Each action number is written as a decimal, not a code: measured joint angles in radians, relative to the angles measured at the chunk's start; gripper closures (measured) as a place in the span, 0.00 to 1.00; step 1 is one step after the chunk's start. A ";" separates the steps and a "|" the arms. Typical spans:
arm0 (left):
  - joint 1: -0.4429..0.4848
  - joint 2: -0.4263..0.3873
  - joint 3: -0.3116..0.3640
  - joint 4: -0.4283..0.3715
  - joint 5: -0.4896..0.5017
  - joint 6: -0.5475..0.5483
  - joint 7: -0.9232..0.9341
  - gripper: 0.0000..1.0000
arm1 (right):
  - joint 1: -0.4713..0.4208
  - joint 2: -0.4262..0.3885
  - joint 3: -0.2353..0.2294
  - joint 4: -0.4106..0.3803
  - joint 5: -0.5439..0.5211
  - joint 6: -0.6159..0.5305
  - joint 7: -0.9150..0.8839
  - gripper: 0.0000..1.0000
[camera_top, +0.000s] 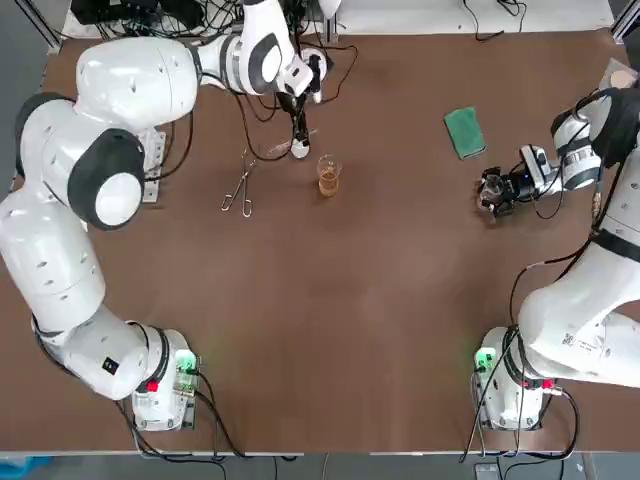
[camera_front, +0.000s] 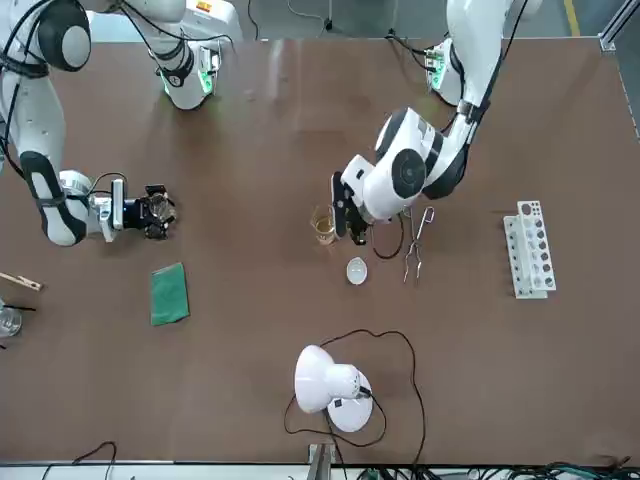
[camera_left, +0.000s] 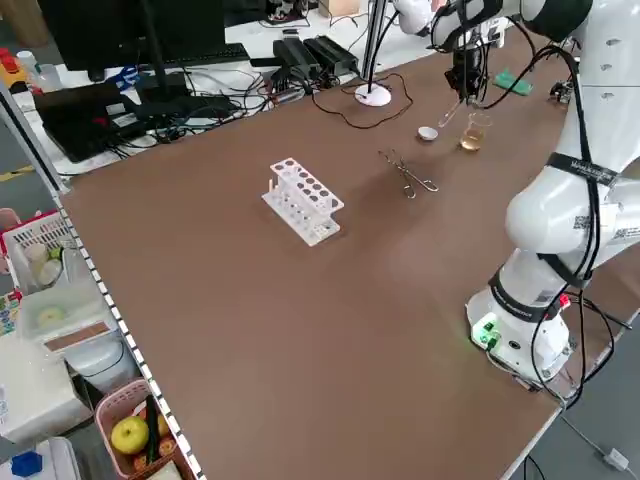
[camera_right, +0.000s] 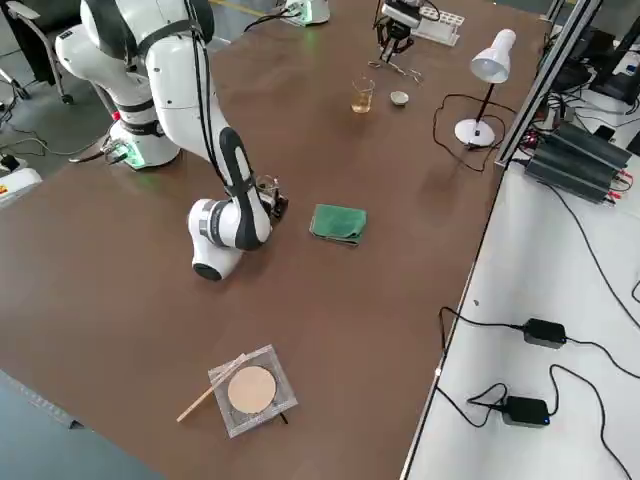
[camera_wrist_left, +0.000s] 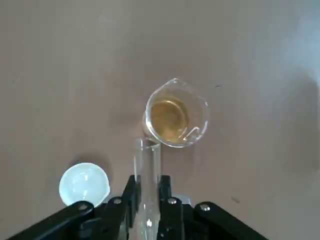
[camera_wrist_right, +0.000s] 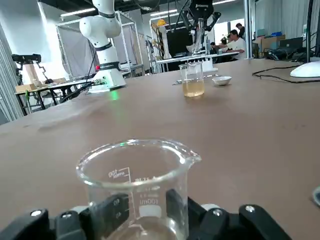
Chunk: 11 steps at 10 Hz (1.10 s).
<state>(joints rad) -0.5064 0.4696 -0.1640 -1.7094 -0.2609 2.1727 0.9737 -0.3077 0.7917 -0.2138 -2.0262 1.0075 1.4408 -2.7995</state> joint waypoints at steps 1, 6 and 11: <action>-0.008 0.017 0.000 0.018 0.046 0.000 -0.041 0.79 | 0.011 0.000 0.001 0.000 0.016 -0.016 0.007 0.56; -0.070 0.056 -0.002 0.034 0.225 0.000 -0.226 0.79 | 0.158 0.000 0.001 -0.008 0.168 -0.036 0.038 0.57; -0.121 0.062 -0.002 0.034 0.344 0.000 -0.338 0.79 | 0.364 0.000 0.000 -0.008 0.407 -0.031 0.077 0.57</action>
<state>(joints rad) -0.6274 0.5320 -0.1663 -1.6749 0.0832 2.1726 0.6353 0.0560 0.7921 -0.2142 -2.0344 1.4146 1.4098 -2.7224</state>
